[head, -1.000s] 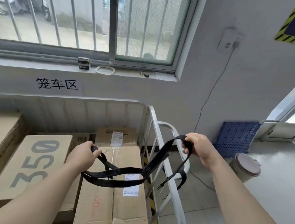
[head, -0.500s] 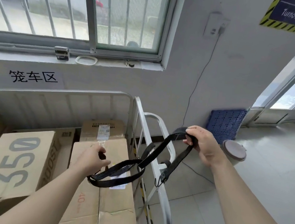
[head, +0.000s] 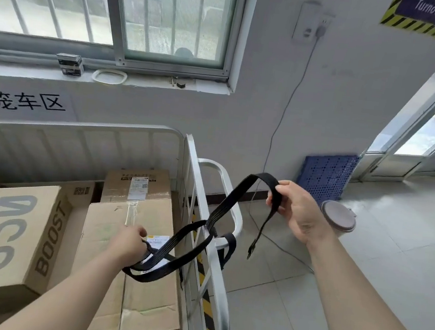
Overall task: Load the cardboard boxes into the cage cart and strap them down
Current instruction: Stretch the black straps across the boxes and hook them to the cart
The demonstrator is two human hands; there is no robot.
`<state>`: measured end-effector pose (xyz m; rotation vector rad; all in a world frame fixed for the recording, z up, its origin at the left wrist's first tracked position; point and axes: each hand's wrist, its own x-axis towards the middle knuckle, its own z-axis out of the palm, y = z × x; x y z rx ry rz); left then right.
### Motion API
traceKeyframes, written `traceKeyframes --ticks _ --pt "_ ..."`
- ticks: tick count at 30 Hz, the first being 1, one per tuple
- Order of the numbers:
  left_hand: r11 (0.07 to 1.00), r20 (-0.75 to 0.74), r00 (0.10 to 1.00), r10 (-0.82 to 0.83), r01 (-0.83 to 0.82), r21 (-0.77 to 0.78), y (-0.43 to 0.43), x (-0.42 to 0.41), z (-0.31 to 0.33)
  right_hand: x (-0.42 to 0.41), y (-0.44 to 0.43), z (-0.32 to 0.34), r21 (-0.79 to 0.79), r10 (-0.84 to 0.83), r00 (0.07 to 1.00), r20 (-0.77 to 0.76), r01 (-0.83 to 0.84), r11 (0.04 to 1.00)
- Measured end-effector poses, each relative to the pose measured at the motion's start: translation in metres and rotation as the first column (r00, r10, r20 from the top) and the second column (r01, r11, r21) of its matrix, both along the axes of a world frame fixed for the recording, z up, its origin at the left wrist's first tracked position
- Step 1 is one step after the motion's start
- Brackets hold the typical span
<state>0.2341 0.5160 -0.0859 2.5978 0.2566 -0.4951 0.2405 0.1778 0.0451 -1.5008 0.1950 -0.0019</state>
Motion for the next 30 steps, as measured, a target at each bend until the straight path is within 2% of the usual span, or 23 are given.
traceKeyframes --ticks 3,6,9,11,14,18,22,24,26,28,30 --pt "0.995 -0.027 0.998 -0.063 0.065 0.077 -0.005 0.004 0.002 0.006 -0.006 -0.007 0.043 -0.013 0.999 -0.034 0.015 0.999" --pt "0.955 -0.153 0.970 -0.190 0.219 0.200 -0.009 0.003 0.011 0.012 -0.012 -0.009 0.029 0.045 0.998 -0.046 -0.044 0.999" --pt "0.875 -0.300 0.921 -0.249 0.347 0.338 -0.013 -0.004 0.015 0.016 -0.012 -0.013 0.010 0.087 0.993 -0.086 -0.086 0.996" --pt "0.787 -0.364 0.883 -0.295 0.441 0.432 -0.015 -0.010 0.013 0.019 -0.010 -0.018 0.008 0.089 0.990 -0.109 -0.089 0.996" --pt "0.712 -0.347 0.881 -0.321 0.466 0.524 -0.014 -0.015 0.010 0.021 -0.005 -0.029 -0.002 0.115 0.982 -0.149 -0.117 0.993" --pt "0.783 -0.213 0.926 -0.310 0.376 0.495 -0.007 -0.012 0.006 0.021 0.001 -0.039 0.016 0.149 0.973 -0.177 -0.148 0.989" --pt "0.814 -0.117 0.934 -0.337 0.352 0.462 0.001 -0.002 0.012 0.022 0.004 -0.038 0.030 0.144 0.973 -0.179 -0.140 0.990" --pt "0.878 -0.071 0.953 -0.295 0.300 0.373 -0.004 0.001 0.019 0.021 0.004 -0.039 0.024 0.136 0.974 -0.184 -0.133 0.991" --pt "0.953 -0.036 0.978 -0.206 0.209 0.220 -0.013 -0.001 0.030 0.020 0.006 -0.041 0.006 0.136 0.972 -0.190 -0.137 0.991" --pt "0.982 0.000 0.987 -0.163 0.162 0.101 -0.017 -0.002 0.038 0.017 0.009 -0.042 -0.001 0.125 0.971 -0.203 -0.128 0.992" --pt "0.969 0.071 0.972 -0.222 0.212 0.128 -0.018 -0.001 0.040 0.015 0.013 -0.041 0.010 0.111 0.971 -0.214 -0.112 0.994"
